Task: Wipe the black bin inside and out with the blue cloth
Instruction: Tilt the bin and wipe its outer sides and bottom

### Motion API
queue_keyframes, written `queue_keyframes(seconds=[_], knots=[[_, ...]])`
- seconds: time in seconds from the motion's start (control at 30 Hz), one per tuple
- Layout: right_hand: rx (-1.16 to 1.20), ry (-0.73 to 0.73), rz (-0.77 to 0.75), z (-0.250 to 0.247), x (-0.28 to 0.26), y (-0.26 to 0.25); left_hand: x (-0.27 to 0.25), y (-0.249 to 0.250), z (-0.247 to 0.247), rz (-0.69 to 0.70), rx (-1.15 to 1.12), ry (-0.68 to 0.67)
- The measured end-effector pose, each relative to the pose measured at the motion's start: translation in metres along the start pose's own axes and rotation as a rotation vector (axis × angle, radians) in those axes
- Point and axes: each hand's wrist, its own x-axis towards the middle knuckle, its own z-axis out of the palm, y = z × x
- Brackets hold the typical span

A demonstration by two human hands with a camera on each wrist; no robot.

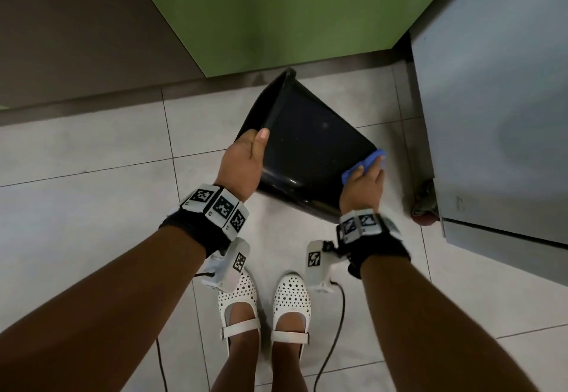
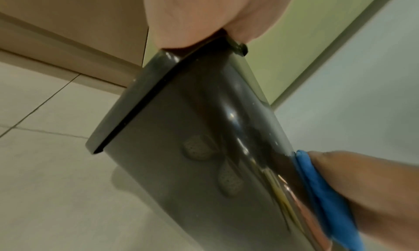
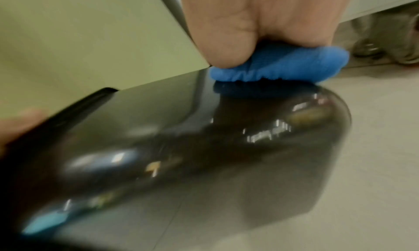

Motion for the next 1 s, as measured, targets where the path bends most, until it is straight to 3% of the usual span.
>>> queue_keyframes(seconds=[0.1,0.2,0.27,0.43,0.53,0.63,0.7,0.73,0.8,0.87,0.93,1.0], knots=[[-0.239,-0.049,-0.165,0.014,-0.038,-0.014,0.000,0.004,0.004,-0.019,-0.011,0.001],[-0.258,-0.145,-0.384,0.024,-0.072,-0.032,0.001,0.006,0.008,0.002,-0.035,-0.015],[-0.229,-0.167,-0.453,0.022,-0.069,-0.037,0.000,0.006,0.008,0.011,-0.047,-0.032],[0.002,-0.113,-0.329,-0.002,-0.023,-0.041,-0.001,0.007,0.006,0.027,-0.035,-0.027],[0.343,-0.080,-0.303,-0.016,-0.023,-0.049,-0.001,0.004,0.003,-0.025,-0.063,-0.022],[0.745,-0.151,-0.247,-0.027,-0.026,-0.058,-0.004,0.002,0.007,-0.053,-0.085,-0.026],[1.051,-0.215,-0.105,-0.030,-0.022,-0.064,-0.005,0.004,0.010,-0.052,-0.079,-0.024],[1.069,-0.192,-0.038,-0.030,-0.019,-0.063,-0.005,0.005,0.011,-0.047,-0.073,-0.020],[0.836,-0.034,0.029,-0.032,-0.015,-0.059,-0.005,0.005,0.010,-0.049,-0.091,-0.019],[0.629,0.093,-0.053,-0.033,-0.013,-0.053,-0.003,0.004,0.009,-0.065,-0.119,-0.021],[0.441,-0.011,-0.268,-0.030,-0.015,-0.052,-0.003,0.003,0.008,-0.062,-0.104,-0.022],[0.073,-0.150,-0.388,-0.015,-0.013,-0.049,-0.004,0.003,0.008,-0.044,-0.084,-0.028]])
